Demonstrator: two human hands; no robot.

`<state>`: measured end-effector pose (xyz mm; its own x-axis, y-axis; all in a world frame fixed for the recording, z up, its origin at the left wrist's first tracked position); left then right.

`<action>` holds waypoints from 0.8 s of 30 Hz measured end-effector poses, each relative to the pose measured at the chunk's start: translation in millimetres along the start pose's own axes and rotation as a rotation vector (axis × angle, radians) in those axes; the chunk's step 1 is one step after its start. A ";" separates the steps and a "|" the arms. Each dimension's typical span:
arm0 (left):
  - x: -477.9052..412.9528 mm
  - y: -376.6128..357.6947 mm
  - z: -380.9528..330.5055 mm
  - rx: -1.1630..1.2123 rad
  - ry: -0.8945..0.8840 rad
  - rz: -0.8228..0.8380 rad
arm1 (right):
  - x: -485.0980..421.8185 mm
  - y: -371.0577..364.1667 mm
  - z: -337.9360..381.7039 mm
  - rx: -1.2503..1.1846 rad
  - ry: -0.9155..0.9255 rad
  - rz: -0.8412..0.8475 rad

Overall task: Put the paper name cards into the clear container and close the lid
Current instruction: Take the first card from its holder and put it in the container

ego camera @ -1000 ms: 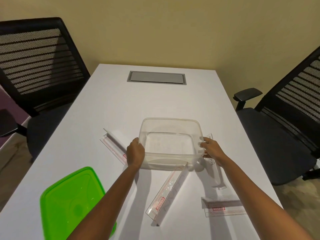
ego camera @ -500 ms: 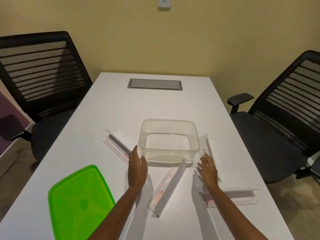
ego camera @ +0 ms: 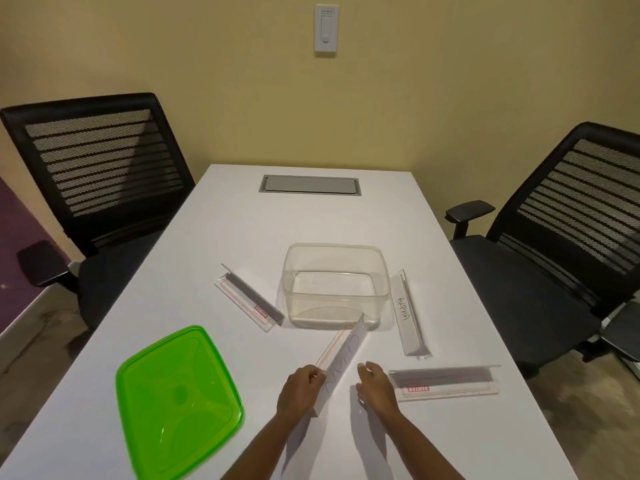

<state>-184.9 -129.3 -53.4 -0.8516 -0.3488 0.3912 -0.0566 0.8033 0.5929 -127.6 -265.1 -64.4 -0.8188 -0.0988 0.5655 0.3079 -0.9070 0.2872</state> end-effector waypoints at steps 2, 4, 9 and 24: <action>0.2 -1.2 -1.6 -0.029 -0.017 0.020 | 4.5 -1.9 -2.5 -0.002 -0.017 0.026; 0.5 -1.8 -4.2 -0.074 -0.023 0.025 | 9.4 -2.5 -1.9 -0.010 -0.031 0.048; 1.9 -3.6 -11.2 -0.125 -0.047 0.032 | 17.6 -2.0 2.0 -0.022 -0.043 0.067; 34.0 -11.5 -48.2 0.671 0.054 0.344 | 31.3 32.3 18.3 -0.428 -0.045 0.303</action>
<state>-188.1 -173.7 -13.0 -0.8527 -0.0347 0.5213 -0.1124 0.9866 -0.1183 -134.5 -290.0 -23.3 -0.6992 -0.3731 0.6099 0.2942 -0.9276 -0.2302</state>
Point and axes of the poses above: each hand's wrist, its own x-axis away from the middle knuckle, its own y-axis out of the back of the hand, z = x × y, the point moved 1 cm from there along -x, towards the middle knuckle, and after that the axes turned 2 degrees about -y, right-handed, at the moved point
